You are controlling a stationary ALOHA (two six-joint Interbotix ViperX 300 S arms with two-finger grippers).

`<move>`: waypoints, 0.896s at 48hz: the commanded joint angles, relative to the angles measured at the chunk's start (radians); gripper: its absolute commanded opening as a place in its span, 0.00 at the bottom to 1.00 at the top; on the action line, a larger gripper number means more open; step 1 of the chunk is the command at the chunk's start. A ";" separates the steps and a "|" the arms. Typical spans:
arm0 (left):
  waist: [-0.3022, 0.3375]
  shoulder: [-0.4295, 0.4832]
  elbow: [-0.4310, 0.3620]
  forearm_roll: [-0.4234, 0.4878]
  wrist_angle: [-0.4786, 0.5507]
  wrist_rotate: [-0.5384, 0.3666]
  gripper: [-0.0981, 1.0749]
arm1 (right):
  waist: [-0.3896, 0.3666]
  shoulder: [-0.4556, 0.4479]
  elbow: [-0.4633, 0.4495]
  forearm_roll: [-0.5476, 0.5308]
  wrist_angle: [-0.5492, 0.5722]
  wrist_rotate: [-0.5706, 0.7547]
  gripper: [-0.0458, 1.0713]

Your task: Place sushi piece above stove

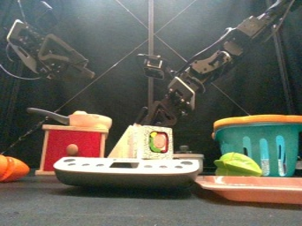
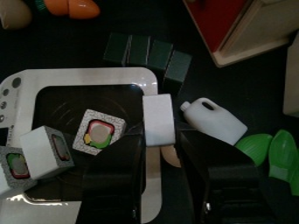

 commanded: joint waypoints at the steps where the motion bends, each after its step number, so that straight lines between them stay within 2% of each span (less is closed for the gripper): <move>1: 0.002 0.000 -0.012 0.000 -0.008 0.000 0.83 | 0.002 -0.074 -0.011 0.023 0.009 0.002 0.55; 10: 0.002 0.000 -0.012 0.000 -0.008 0.000 0.83 | 0.002 -0.161 0.031 0.095 0.043 0.002 0.55; 21: 0.002 0.000 -0.011 0.000 -0.008 0.000 0.83 | -0.009 -0.236 0.121 0.121 0.040 0.002 0.55; 29: 0.002 0.000 -0.011 0.000 -0.008 0.000 0.83 | -0.054 -0.225 0.164 0.132 0.034 0.002 0.55; 43: 0.002 0.000 -0.006 0.000 -0.008 0.000 0.83 | -0.117 -0.126 0.173 0.117 0.034 -0.002 0.55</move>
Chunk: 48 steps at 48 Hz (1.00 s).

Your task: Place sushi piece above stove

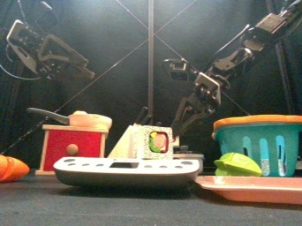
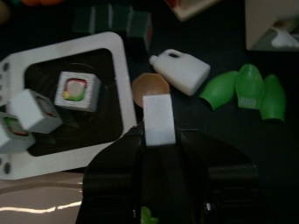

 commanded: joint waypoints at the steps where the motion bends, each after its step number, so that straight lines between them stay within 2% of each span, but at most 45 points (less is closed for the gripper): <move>1: 0.002 0.000 -0.008 0.000 -0.009 0.000 0.83 | -0.023 0.015 -0.011 -0.005 -0.006 0.000 0.55; 13: 0.002 0.000 -0.006 0.000 -0.009 0.000 0.83 | -0.060 0.060 -0.012 -0.002 0.006 0.002 0.60; 34: 0.002 0.000 -0.005 -0.014 -0.009 0.000 0.83 | -0.067 0.049 -0.018 -0.009 0.028 0.000 0.85; 48: 0.002 0.000 -0.003 -0.014 -0.009 0.000 0.83 | -0.061 0.018 -0.023 -0.038 0.049 0.000 0.86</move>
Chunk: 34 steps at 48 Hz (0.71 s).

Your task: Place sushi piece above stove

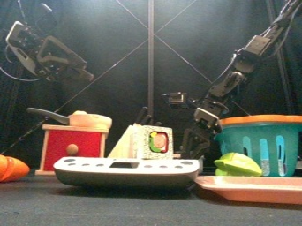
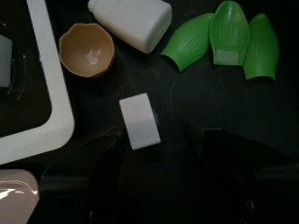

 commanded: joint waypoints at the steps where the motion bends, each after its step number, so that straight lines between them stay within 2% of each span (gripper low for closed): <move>1: 0.002 0.002 -0.011 0.000 -0.009 0.000 0.83 | 0.003 -0.052 -0.020 -0.006 0.000 -0.002 0.86; 15: 0.002 0.002 -0.008 0.000 -0.009 0.000 0.83 | 0.032 -0.089 -0.025 -0.034 0.005 -0.005 0.86; 24: 0.002 0.002 -0.008 0.000 -0.009 0.000 0.83 | 0.101 -0.094 -0.043 -0.097 0.018 -0.003 0.85; 34: 0.002 0.002 -0.009 0.000 -0.009 0.000 0.83 | 0.183 -0.101 -0.109 -0.121 0.017 -0.005 0.85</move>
